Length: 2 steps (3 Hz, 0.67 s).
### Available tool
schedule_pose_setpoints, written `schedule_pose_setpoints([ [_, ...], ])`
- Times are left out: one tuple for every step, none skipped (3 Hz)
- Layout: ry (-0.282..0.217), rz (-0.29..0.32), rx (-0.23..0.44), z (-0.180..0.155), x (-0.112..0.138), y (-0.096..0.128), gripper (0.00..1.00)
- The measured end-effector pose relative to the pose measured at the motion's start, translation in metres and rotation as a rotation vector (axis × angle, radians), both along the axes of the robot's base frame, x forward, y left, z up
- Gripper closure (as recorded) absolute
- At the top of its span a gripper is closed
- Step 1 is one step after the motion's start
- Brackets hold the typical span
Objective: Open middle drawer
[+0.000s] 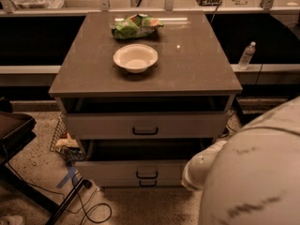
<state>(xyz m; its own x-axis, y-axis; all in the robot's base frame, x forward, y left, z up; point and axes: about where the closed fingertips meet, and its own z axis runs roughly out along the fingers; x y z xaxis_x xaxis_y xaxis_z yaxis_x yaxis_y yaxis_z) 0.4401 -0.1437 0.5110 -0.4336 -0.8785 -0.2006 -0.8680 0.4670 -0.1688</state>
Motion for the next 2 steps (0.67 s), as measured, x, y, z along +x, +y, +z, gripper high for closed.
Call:
schedule_pose_setpoints([
  [-0.113,0.06,0.061,0.003,0.046,0.016,0.54],
  [-0.176,0.101,0.119,-0.002,0.076,0.029,0.31],
])
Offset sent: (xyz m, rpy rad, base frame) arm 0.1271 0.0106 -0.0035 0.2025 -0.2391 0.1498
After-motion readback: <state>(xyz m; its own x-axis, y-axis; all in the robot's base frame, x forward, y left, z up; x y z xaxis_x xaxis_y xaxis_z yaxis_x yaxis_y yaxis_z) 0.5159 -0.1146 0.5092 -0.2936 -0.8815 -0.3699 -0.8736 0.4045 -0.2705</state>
